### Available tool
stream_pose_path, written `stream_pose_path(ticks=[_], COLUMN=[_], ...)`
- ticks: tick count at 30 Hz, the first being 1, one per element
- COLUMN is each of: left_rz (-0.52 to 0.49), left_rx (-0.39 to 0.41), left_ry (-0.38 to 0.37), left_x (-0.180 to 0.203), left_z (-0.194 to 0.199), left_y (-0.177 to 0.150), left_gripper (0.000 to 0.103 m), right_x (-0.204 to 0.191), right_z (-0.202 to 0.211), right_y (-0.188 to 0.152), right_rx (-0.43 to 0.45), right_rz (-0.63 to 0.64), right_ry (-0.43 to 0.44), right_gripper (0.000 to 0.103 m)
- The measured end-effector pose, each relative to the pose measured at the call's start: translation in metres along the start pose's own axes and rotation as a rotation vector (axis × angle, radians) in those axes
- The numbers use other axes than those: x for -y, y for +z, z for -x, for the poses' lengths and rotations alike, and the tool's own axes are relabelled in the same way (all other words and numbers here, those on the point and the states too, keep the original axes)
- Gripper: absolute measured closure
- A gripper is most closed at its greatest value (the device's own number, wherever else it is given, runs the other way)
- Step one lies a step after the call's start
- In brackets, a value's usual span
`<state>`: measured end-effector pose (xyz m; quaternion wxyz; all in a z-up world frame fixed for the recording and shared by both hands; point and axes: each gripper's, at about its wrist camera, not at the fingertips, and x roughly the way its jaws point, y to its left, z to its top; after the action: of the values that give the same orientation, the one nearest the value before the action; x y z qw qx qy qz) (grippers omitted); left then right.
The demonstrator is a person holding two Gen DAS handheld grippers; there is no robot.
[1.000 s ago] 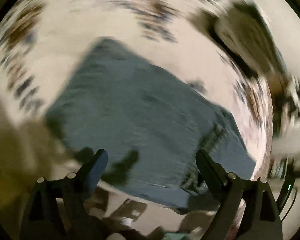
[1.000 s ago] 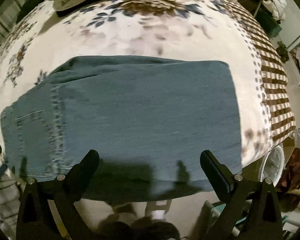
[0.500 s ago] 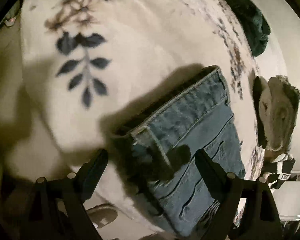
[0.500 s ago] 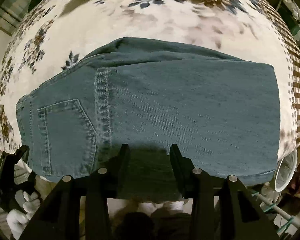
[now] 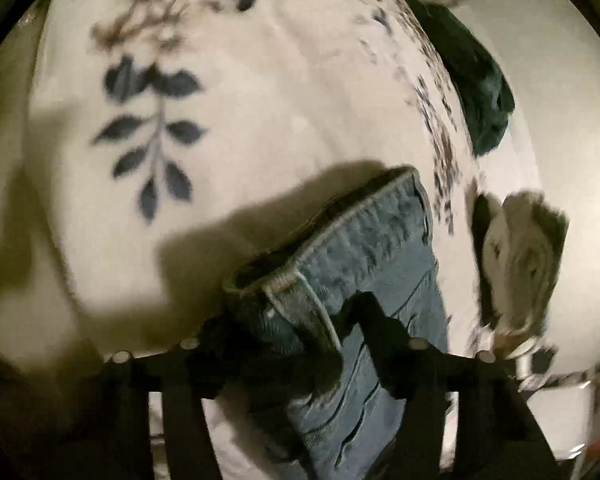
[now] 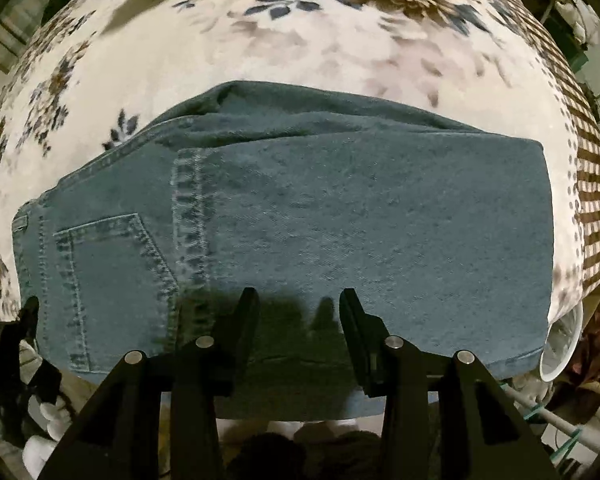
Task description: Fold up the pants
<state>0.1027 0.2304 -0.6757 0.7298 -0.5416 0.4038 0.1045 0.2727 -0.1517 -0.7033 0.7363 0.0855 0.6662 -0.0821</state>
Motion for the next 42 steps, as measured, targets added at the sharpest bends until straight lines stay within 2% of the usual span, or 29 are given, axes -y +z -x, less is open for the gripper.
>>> stream_pose_path(ticks=[3,4,5,13,17,20,23,26,28,32,34,35,37,38,39,40,41,42], left_rz=[-0.044,-0.067,-0.091,-0.332,-0.505,-0.600,-0.710,-0.791,-0.874,-0.939,-0.943,-0.935,-0.909,-0.893,-0.889,-0.898,-0.903,-0.898], left_rx=[0.011,0.024,0.036,0.096,0.114,0.094,0.032,-0.080,-0.162,-0.312,-0.363,-0.388,-0.420,-0.429,-0.428,-0.419,-0.411,-0.392], left_ry=[0.002,-0.008,-0.013,-0.070,-0.108,-0.156,-0.221,-0.266,-0.246,-0.125,-0.083,-0.063,-0.021,0.005,0.038,0.087,0.104,0.113], left_x=[0.012,0.019,0.026,0.114,0.172,0.206,0.239,0.265,0.273,0.267,0.266,0.266,0.268,0.268,0.268,0.271,0.270,0.268], left_z=[0.000,0.002,0.006,0.057,0.077,0.083,0.076,0.049,0.015,-0.047,-0.061,-0.063,-0.064,-0.062,-0.058,-0.054,-0.050,-0.045], left_y=[0.000,-0.002,-0.004,-0.033,-0.066,-0.100,-0.149,-0.203,-0.244,-0.283,-0.292,-0.293,-0.290,-0.288,-0.286,-0.282,-0.279,-0.272], left_gripper=[0.050,0.065,0.068,0.075,0.075,0.075,0.075,0.076,0.076,0.076,0.078,0.075,0.075,0.069,0.061,0.031,0.012,0.012], right_x=[0.005,0.007,0.010,0.057,0.100,0.141,0.192,0.243,0.273,0.312,0.326,0.327,0.327,0.326,0.320,0.313,0.305,0.296], right_z=[-0.003,-0.004,-0.004,0.006,0.018,0.027,0.035,0.041,0.042,0.041,0.041,0.040,0.040,0.039,0.040,0.040,0.040,0.037], right_y=[-0.001,-0.001,-0.003,-0.017,-0.027,-0.035,-0.045,-0.058,-0.065,-0.071,-0.069,-0.066,-0.060,-0.054,-0.049,-0.042,-0.035,-0.024], right_rx=[-0.008,-0.008,-0.009,0.013,0.038,0.060,0.080,0.090,0.091,0.087,0.091,0.091,0.097,0.099,0.102,0.105,0.105,0.103], right_rz=[-0.022,-0.027,-0.030,-0.107,-0.163,-0.221,-0.283,-0.361,-0.404,-0.448,-0.454,-0.455,-0.453,-0.440,-0.425,-0.403,-0.374,-0.338], right_ry=[0.007,0.009,0.009,0.054,0.076,0.078,0.068,0.054,0.038,0.039,0.072,0.103,0.189,0.245,0.283,0.331,0.376,0.423], right_gripper=[0.058,0.058,0.058,0.058,0.058,0.058,0.058,0.058,0.058,0.058,0.049,0.045,0.031,0.028,0.025,0.022,0.020,0.017])
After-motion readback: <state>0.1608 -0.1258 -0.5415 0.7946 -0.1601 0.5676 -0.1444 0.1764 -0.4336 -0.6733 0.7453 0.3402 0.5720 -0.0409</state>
